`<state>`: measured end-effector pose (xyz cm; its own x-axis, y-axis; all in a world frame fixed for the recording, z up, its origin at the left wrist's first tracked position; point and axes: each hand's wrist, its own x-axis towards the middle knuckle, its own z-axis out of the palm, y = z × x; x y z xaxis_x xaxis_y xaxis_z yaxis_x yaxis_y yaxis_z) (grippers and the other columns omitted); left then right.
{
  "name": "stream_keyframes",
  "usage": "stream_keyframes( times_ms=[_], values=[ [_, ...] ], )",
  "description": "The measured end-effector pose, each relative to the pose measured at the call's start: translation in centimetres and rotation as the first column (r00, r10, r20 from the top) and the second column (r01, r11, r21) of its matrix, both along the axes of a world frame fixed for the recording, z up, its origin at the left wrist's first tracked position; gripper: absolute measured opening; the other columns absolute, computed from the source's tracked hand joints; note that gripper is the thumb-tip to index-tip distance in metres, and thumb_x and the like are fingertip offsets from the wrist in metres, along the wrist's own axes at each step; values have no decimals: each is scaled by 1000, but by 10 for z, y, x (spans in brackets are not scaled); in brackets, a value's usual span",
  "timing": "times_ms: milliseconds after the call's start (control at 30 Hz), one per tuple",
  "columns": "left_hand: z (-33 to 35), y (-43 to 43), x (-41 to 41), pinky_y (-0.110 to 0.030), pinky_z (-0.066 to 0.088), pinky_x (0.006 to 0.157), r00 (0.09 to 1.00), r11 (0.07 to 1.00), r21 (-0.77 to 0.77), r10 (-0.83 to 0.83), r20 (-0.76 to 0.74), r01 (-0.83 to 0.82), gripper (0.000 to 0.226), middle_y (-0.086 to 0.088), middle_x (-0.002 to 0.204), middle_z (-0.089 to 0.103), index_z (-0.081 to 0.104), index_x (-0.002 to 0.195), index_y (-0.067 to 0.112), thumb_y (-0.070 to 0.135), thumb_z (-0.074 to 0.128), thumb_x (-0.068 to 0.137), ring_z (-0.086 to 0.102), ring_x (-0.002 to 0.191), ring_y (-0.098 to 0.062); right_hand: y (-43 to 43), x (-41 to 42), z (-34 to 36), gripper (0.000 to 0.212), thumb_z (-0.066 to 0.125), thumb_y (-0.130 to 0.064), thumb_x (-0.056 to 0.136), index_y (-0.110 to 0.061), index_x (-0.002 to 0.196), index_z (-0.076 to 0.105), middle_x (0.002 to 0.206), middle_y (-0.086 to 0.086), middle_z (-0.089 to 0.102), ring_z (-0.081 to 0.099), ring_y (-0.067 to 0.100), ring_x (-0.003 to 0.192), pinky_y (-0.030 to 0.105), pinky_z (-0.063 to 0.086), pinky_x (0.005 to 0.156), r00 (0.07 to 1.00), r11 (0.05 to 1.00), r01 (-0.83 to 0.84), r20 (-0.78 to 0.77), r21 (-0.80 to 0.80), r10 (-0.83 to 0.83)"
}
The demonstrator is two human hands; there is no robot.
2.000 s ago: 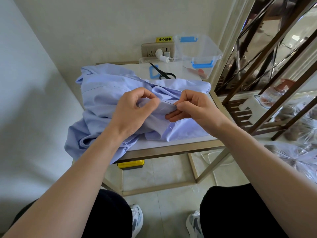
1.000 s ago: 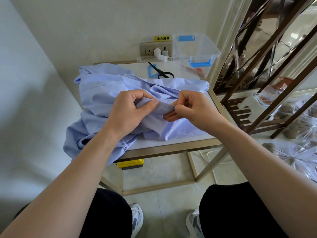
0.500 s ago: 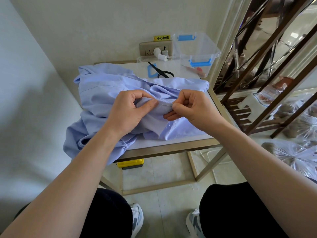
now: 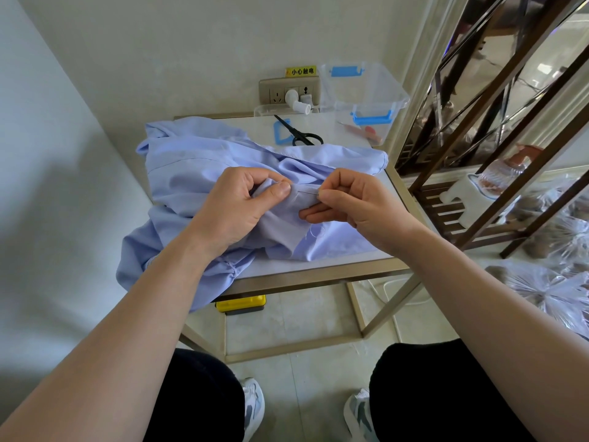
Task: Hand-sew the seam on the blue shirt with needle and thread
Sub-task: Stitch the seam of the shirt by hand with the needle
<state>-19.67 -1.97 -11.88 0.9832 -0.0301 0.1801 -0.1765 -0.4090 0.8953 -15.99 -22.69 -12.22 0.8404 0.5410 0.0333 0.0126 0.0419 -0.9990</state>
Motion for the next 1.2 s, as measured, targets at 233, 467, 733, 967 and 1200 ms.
stream_keyframes(
  times_ms=[233, 467, 733, 967, 1200],
  values=[
    [0, 3, 1, -42, 53, 84, 998, 997, -60, -52, -41, 50, 19, -12, 94, 74, 75, 97, 9, 22, 62, 93, 65, 88, -19, 1, 3, -3, 6, 52, -1, 96, -2, 92, 56, 83, 13, 65, 73, 26, 82, 27, 57, 77, 999, 999, -19, -31, 33, 20],
    [2, -1, 1, -28, 51, 76, 995, 982, -183, -58, -85, 41, 17, -24, 97, 71, 72, 98, 0, 12, 61, 95, 62, 83, -15, 6, 4, -4, 15, 61, -17, 84, -2, 89, 59, 82, 14, 68, 73, 27, 79, 28, 58, 75, 999, 998, 4, -52, 57, -1],
    [4, -8, 2, -21, 51, 71, 997, 975, -222, -39, -71, 23, 12, 1, 79, 70, 73, 87, 12, 13, 63, 93, 60, 75, -8, 13, 0, 1, 8, 57, -9, 93, -4, 89, 62, 79, 6, 73, 72, 20, 71, 25, 57, 69, 995, 997, 43, -97, 66, -37],
    [5, -9, 2, -21, 48, 67, 997, 973, -228, -5, -76, -13, 18, 12, 69, 66, 71, 78, 18, 14, 63, 94, 58, 68, -4, 7, 3, 2, 6, 60, -7, 93, -6, 88, 63, 87, 12, 70, 70, 19, 73, 25, 55, 67, 997, 995, 75, -24, -62, -77],
    [4, -14, 0, -21, 50, 68, 996, 987, -161, -25, -83, 12, 13, 7, 76, 69, 72, 85, 18, 18, 63, 94, 60, 72, -4, 9, 2, 5, 5, 66, -7, 89, -9, 85, 68, 74, -3, 72, 68, 13, 69, 22, 54, 63, 993, 991, 108, 60, -77, -104]
  ],
)
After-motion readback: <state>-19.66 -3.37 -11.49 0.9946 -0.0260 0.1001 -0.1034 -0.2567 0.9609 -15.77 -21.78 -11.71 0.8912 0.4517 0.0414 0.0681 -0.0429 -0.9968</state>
